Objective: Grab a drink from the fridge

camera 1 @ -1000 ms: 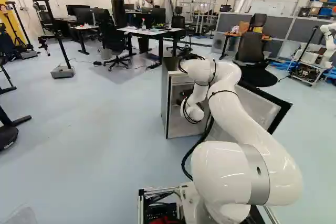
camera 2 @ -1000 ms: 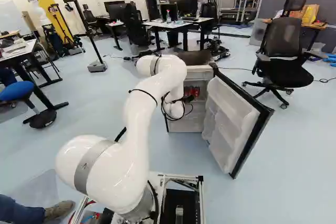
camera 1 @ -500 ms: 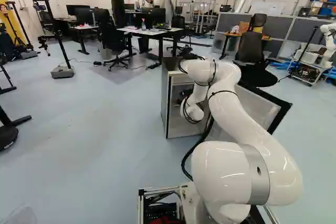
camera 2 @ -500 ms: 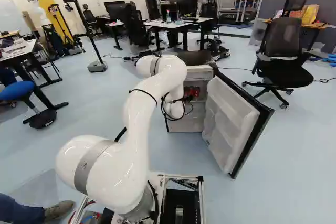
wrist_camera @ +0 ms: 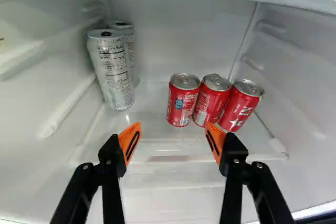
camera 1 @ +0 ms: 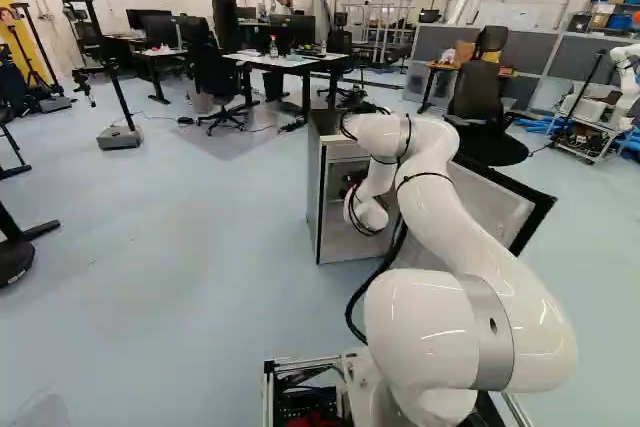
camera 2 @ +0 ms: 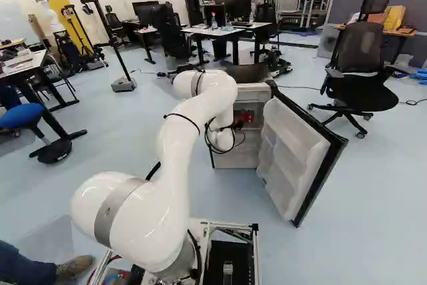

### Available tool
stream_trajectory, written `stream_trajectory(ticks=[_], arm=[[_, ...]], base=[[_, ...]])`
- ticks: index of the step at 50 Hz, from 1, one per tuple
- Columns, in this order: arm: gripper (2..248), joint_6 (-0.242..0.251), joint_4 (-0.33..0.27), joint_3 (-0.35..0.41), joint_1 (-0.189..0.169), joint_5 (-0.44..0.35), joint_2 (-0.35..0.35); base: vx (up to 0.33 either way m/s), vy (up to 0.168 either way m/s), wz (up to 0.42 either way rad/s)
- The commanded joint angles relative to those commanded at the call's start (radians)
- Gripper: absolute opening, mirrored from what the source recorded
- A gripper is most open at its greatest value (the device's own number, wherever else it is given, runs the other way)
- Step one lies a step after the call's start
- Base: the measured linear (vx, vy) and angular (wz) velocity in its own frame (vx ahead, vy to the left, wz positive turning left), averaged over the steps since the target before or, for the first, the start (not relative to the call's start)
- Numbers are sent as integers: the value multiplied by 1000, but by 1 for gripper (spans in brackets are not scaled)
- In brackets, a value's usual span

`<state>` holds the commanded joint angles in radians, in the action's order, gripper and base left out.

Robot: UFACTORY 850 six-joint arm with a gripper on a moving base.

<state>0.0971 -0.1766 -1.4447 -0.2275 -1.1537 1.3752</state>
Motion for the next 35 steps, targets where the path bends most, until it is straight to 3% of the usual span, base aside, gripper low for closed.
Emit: stream_trajectory(ticks=[35], arm=[[181,0,0,-37,5,0,21]], base=[[0,0,0]])
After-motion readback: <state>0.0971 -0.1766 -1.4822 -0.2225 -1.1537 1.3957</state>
